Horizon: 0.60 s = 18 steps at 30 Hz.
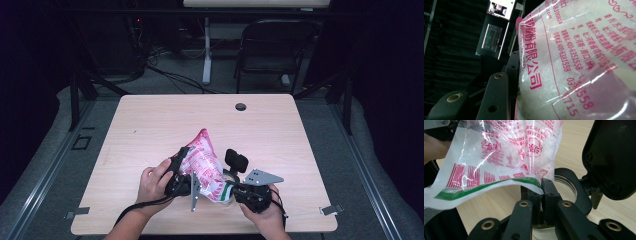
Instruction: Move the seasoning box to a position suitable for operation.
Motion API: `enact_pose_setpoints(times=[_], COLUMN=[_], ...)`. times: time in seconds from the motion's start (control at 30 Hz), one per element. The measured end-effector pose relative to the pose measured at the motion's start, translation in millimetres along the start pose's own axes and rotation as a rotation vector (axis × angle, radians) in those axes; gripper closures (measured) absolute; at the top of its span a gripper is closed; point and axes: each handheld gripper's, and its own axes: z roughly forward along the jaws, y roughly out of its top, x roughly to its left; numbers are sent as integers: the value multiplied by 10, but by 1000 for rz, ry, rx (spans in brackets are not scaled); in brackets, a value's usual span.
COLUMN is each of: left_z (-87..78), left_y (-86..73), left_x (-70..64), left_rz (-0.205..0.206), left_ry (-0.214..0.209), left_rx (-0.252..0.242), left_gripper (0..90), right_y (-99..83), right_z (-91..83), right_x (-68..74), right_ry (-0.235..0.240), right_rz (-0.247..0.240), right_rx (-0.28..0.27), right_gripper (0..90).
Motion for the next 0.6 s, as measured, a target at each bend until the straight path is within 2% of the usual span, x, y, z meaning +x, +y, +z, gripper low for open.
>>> enact_pose_setpoints(times=[0.23,0.37,0.6], left_z=[0,0,7], left_y=[15,9,4], left_x=[1,6,2], left_rz=[-5,-1,1], left_ry=[8,4,2], left_rx=[-6,-2,-3], left_gripper=[621,621,621], right_y=[-1,-11,-5], right_z=[14,19,5], right_x=[-5,-13,-9], right_ry=[-3,0,-4], right_rz=[-3,4,2], right_rx=[12,7,-10], right_gripper=[892,807,801])
